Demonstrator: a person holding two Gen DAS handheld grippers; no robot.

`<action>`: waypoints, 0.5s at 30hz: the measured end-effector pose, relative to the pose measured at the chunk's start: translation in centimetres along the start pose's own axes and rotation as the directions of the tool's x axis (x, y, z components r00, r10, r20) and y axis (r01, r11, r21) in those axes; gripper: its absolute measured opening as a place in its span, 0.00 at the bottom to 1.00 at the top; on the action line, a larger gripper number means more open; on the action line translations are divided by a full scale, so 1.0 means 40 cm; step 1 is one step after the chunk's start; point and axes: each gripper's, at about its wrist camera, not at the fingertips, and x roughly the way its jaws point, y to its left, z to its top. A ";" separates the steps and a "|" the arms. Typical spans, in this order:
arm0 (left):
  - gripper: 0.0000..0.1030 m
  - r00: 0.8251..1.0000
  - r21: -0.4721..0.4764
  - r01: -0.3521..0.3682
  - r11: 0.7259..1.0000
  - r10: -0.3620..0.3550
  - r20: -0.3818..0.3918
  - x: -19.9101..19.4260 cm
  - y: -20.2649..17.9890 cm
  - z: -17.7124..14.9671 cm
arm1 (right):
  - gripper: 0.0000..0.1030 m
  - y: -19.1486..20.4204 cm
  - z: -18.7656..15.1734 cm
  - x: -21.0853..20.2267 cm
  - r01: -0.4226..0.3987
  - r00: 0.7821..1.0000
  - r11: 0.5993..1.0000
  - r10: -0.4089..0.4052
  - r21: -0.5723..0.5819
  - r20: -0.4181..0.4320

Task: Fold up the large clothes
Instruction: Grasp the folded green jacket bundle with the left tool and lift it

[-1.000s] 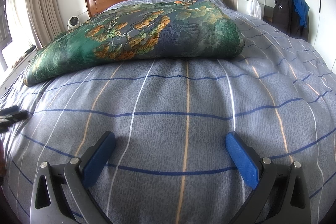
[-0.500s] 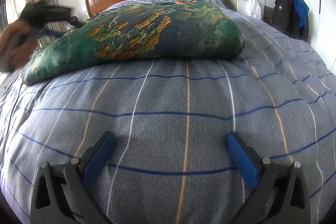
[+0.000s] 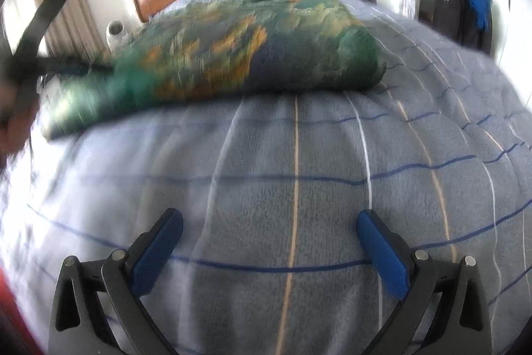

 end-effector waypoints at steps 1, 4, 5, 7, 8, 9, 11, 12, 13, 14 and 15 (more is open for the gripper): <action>0.99 0.999 0.005 0.017 1.000 -0.017 0.030 -0.020 -0.011 0.008 | 1.00 -0.025 0.025 -0.025 -0.082 0.996 0.994 0.078 0.079 0.050; 0.99 0.986 -0.009 0.133 0.991 -0.132 0.100 -0.039 -0.040 0.068 | 1.00 -0.126 0.109 -0.054 -0.248 0.961 0.918 0.191 0.310 0.202; 0.99 0.982 -0.010 0.156 0.988 -0.154 0.109 -0.034 -0.052 0.082 | 1.00 -0.166 0.137 -0.034 -0.294 0.950 0.872 0.221 0.391 0.220; 0.99 0.976 -0.011 0.202 0.979 -0.200 0.085 0.003 -0.078 0.106 | 1.00 -0.238 0.177 0.035 -0.339 0.940 0.772 0.260 0.538 0.220; 0.99 0.974 -0.017 0.223 0.975 -0.222 0.041 0.043 -0.091 0.114 | 1.00 -0.260 0.192 0.073 -0.324 0.946 0.740 0.261 0.590 0.193; 0.98 0.969 -0.034 0.245 0.969 -0.245 -0.015 0.086 -0.101 0.114 | 1.00 -0.276 0.204 0.118 -0.330 0.943 0.703 0.281 0.629 0.181; 0.97 0.968 -0.057 0.234 0.971 -0.238 -0.080 0.133 -0.117 0.100 | 0.98 -0.283 0.215 0.170 -0.355 0.932 0.651 0.306 0.671 0.196; 0.96 0.971 -0.046 0.221 0.974 -0.224 -0.084 0.136 -0.121 0.097 | 0.89 -0.286 0.219 0.192 -0.375 0.923 0.620 0.316 0.689 0.217; 0.95 0.971 -0.033 0.221 0.975 -0.223 -0.083 0.122 -0.124 0.104 | 0.66 -0.295 0.219 0.210 -0.375 0.924 0.586 0.298 0.718 0.240; 0.93 0.968 -0.037 0.238 0.971 -0.240 -0.072 0.096 -0.119 0.119 | 0.56 -0.299 0.215 0.214 -0.346 0.936 0.574 0.266 0.742 0.231; 0.92 0.960 -0.052 0.272 0.961 -0.274 -0.056 0.074 -0.113 0.137 | 0.46 -0.300 0.215 0.212 -0.325 0.944 0.567 0.246 0.757 0.222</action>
